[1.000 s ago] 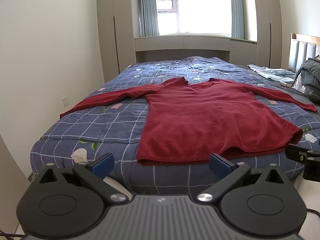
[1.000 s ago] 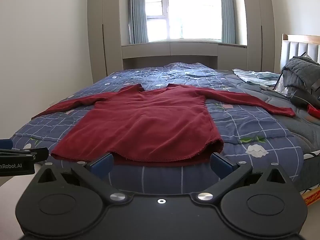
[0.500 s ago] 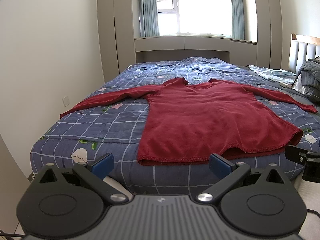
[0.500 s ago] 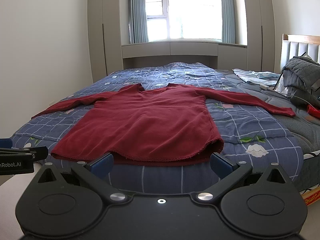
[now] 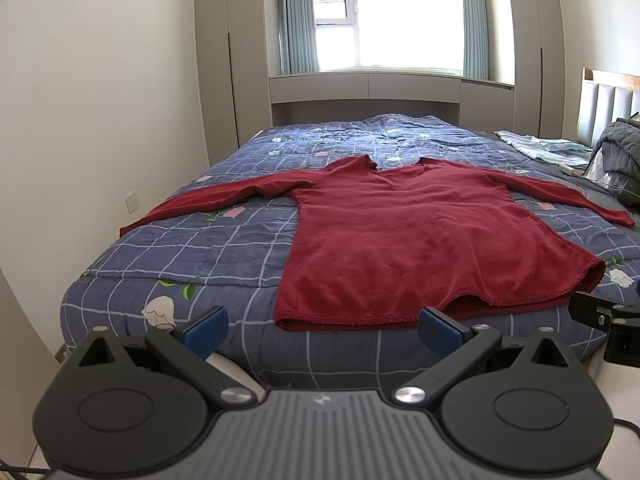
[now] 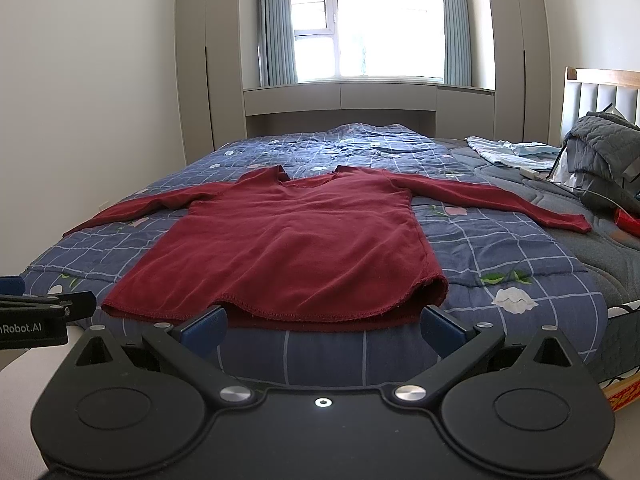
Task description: Fold small clothes
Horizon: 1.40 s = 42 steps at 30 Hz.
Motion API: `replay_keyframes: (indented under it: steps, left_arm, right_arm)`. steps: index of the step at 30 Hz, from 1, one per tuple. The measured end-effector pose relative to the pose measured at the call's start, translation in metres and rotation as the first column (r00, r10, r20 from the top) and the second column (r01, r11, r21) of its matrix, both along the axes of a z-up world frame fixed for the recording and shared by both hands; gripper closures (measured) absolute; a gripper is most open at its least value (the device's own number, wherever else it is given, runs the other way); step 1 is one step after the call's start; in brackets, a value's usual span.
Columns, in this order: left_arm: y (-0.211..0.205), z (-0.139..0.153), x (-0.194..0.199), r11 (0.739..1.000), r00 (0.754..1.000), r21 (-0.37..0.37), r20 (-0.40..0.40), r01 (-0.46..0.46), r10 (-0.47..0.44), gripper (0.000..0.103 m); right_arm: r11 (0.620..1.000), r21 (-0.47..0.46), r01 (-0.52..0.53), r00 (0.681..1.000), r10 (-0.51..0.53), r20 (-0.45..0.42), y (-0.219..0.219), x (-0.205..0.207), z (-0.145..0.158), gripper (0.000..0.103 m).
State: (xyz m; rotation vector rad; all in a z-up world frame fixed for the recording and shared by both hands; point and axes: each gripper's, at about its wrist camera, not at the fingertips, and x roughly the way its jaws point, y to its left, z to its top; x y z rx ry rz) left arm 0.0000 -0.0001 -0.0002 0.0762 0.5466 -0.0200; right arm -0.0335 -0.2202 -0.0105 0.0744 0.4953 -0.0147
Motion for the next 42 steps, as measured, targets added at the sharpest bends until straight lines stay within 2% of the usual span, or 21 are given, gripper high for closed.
replay_keyframes:
  steps: [42]
  left_arm:
    - [0.0029,-0.0028,0.0021,1.0,1.0,-0.002,-0.004,0.005,-0.005,0.0]
  right_arm:
    - [1.0,0.0,0.005,1.0,-0.005,-0.001,-0.0006,0.0002,0.0009,0.0]
